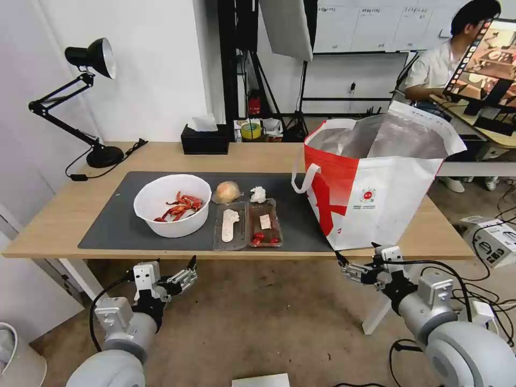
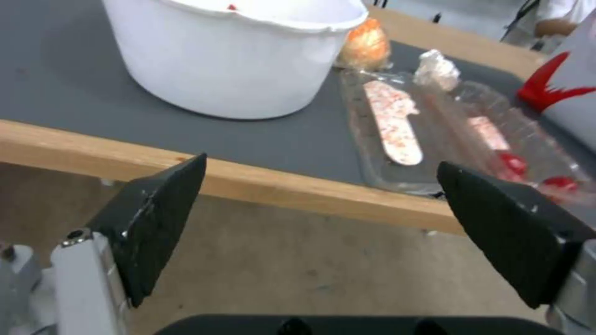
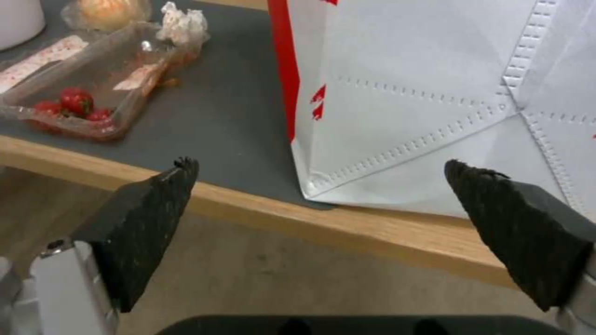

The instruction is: Pick up the trash from the table and place it into the takeout bag.

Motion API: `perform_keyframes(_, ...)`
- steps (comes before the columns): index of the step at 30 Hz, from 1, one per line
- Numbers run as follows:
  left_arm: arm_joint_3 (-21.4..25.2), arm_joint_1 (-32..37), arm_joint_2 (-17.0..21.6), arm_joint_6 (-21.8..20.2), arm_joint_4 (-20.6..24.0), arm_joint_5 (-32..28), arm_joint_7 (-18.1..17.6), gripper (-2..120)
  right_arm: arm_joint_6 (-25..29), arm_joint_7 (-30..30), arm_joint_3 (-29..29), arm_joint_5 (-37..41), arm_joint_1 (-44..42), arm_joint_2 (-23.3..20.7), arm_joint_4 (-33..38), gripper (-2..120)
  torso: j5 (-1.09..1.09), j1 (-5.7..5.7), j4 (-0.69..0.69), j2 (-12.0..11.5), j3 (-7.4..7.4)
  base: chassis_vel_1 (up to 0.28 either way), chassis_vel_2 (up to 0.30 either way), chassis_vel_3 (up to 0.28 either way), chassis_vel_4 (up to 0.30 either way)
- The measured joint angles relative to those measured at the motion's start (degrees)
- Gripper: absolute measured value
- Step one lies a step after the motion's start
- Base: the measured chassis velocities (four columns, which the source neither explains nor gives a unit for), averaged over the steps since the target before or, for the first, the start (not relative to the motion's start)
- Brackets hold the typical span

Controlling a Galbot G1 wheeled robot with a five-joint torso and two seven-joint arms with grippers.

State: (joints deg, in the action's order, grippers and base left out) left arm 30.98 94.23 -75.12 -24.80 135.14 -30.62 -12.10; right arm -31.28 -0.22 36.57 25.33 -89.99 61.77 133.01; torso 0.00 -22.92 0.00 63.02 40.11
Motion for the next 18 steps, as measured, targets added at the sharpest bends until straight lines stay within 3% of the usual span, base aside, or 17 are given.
perform_keyframes(7, -1.03, -0.90, -0.44, 0.07, -0.02, -5.54, -3.50, 100, 0.08, -0.03, -0.22, -0.08, 0.05, -0.02, 0.03, 100, 0.00, 0.00, 0.00, 0.00, 0.00, 0.000, 0.000, 0.000, 0.000)
perform_keyframes(9, -1.75, -1.96, -0.82, -0.10, -0.42, -11.87, -7.49, 100, 0.11, -0.03, -0.54, -0.25, 0.06, 0.12, 0.05, 100, 0.00, 0.00, 0.00, 0.00, 0.00, 0.000, 0.000, 0.000, 0.000)
perform_keyframes(13, -2.03, -2.79, -1.12, -0.15, -0.26, -18.72, -10.07, 100, 0.12, -0.01, -0.78, -0.37, 0.12, 0.22, 0.05, 100, 0.00, 0.00, 0.00, 0.00, 0.00, 0.000, 0.000, 0.000, 0.000)
perform_keyframes(16, -2.23, -4.09, -1.54, -0.18, 0.66, -29.37, -13.29, 100, 0.12, 0.12, -0.94, -0.48, 0.24, 0.23, -0.02, 100, 0.00, 0.00, 0.00, 0.00, 0.00, 0.000, 0.000, 0.000, 0.000)
perform_keyframes(18, -2.27, -4.28, -1.57, -0.18, 0.81, -30.95, -13.74, 100, 0.12, 0.13, -0.95, -0.48, 0.25, 0.23, -0.02, 100, 0.00, 0.00, 0.00, 0.00, 0.00, 0.000, 0.000, 0.000, 0.000)
